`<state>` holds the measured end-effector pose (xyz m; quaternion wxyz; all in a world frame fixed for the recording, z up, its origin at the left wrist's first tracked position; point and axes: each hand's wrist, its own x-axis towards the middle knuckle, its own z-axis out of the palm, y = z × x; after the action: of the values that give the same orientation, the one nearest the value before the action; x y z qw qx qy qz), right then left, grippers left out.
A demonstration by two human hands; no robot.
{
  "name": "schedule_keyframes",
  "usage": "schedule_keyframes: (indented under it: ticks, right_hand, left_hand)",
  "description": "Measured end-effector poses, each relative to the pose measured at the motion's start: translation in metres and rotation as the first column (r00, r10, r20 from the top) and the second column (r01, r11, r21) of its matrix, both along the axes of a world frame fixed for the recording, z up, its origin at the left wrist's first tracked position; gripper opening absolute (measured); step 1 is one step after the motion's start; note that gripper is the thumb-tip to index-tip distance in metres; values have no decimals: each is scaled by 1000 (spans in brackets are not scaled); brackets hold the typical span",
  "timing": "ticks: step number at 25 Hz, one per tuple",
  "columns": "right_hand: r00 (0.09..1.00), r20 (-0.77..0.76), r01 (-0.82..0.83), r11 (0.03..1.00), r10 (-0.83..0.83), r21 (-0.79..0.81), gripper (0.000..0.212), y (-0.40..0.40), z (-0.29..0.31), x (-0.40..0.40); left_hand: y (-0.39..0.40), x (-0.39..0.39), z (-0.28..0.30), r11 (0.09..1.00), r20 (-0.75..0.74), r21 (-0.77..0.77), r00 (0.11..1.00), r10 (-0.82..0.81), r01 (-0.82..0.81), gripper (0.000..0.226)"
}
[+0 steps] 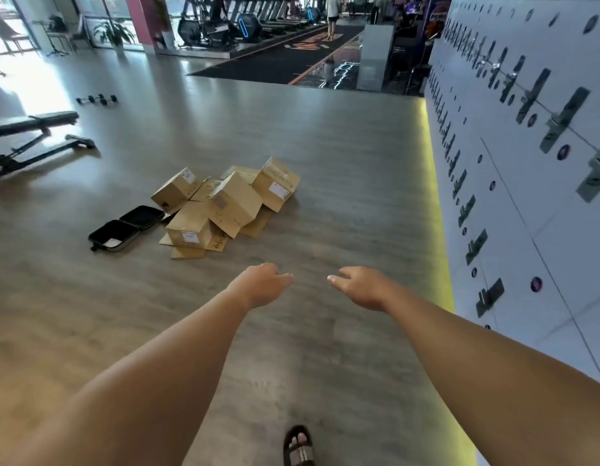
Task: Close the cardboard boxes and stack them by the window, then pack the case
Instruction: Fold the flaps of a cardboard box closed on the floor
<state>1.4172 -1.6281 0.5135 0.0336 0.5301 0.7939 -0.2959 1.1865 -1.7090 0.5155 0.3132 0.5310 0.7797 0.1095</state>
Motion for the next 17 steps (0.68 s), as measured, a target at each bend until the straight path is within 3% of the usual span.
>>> schedule_keyframes:
  ticks: [8,17]
  right_hand:
    - [999,-7,38,998,-38,-40,82,230,0,-56]
    - [999,-35,22,997,-25,-70,90,528,-16,-114]
  left_hand:
    - [239,-58,15,1000,-8,-12,1000,-4,4,64]
    - [513,-110,2,997,-33,-61,999,42,-44,60]
